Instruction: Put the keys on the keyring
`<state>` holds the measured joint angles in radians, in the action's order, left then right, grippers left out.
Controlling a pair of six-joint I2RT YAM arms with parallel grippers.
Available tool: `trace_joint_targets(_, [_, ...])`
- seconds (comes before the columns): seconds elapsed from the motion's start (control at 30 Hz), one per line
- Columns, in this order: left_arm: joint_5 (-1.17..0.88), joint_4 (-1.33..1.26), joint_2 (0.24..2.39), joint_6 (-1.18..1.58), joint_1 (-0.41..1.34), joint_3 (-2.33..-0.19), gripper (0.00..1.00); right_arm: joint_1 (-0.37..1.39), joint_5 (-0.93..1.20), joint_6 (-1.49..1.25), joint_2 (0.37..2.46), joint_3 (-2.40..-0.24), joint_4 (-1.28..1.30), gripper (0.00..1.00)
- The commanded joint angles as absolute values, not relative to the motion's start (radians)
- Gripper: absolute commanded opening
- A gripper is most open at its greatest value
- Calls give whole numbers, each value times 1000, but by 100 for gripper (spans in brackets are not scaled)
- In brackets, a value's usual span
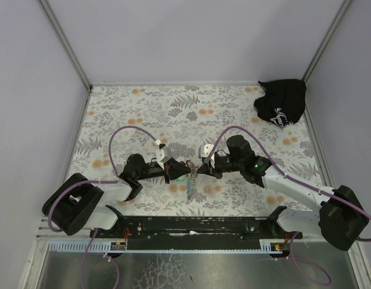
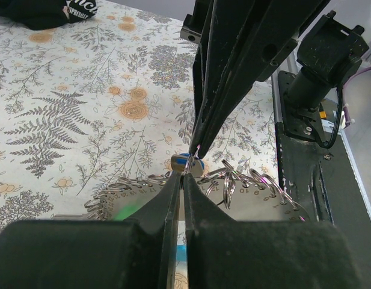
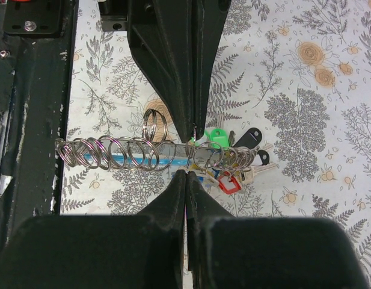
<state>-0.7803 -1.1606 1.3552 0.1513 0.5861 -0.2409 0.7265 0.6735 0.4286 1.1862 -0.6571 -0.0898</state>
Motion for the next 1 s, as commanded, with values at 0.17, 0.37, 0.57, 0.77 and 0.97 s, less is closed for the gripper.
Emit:
trace_joint_targets(0.17, [-731, -1187, 1321, 128, 614, -274, 0, 739, 741, 363, 1147, -710, -202, 0])
trace_joint_targets(0.37, [-715, -1189, 1316, 126, 620, -276, 0, 739, 736, 345, 1146, -710, -216, 0])
trace_joint_targets(0.57, [-677, -1183, 1300, 120, 632, -269, 0, 739, 710, 306, 1141, -709, -239, 0])
trace_joint_targets(0.77, [-606, -1167, 1277, 112, 648, -258, 0, 741, 659, 271, 1134, -702, -259, 0])
trace_joint_targets(0.97, [-549, -1148, 1250, 98, 669, -247, 0, 747, 607, 234, 1135, -704, -272, 0])
